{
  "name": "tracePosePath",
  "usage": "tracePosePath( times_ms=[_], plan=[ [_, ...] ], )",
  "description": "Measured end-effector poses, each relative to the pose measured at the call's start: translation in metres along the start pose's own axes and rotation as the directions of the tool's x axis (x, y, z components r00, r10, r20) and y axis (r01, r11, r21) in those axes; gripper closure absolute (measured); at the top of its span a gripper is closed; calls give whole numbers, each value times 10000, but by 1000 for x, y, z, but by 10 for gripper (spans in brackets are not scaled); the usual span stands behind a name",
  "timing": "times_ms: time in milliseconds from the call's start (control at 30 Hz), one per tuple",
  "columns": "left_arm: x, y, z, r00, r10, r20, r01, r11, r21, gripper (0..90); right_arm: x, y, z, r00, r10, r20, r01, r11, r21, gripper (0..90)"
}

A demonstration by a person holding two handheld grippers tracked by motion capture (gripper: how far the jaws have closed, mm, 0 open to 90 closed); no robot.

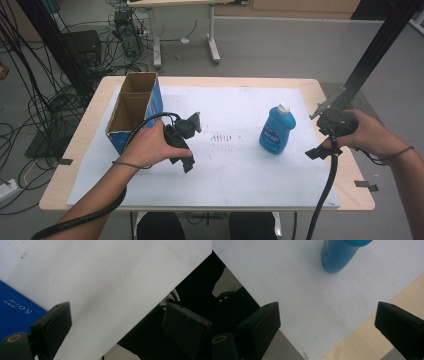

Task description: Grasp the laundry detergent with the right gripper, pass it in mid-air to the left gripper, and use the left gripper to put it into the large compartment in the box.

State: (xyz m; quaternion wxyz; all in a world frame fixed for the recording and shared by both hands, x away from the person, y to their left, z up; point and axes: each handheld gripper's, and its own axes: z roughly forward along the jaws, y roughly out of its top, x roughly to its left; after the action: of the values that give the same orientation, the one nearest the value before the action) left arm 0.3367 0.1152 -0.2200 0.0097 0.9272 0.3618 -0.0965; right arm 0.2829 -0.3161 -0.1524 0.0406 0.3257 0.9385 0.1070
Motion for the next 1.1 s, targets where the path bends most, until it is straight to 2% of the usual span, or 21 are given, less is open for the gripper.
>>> tracePosePath(
  times_ms=[167, 367, 733, 1100],
  plan=[
    [3, 1, 1, 10000, -34, 32, 34, 10000, -8, 90, -7, -6, 5, 9997, 228, 3, -228, 9997, -70, 62],
    [4, 0, -2, 9999, -166, 45, 167, 9997, -174, 85, -11, -11, 10, 9996, 266, -13, -266, 9996, -132, 62],
    [8, -1, -1, 9997, -240, 98, 242, 9995, -197, 86, -11, -17, 20, 9994, 331, 114, -329, 9992, -215, 63],
    [5, -2, -1, 9996, -270, 112, 273, 9994, -207, 85, -15, -30, 28, 9982, 578, 182, -568, 9972, -489, 63]
  ],
)
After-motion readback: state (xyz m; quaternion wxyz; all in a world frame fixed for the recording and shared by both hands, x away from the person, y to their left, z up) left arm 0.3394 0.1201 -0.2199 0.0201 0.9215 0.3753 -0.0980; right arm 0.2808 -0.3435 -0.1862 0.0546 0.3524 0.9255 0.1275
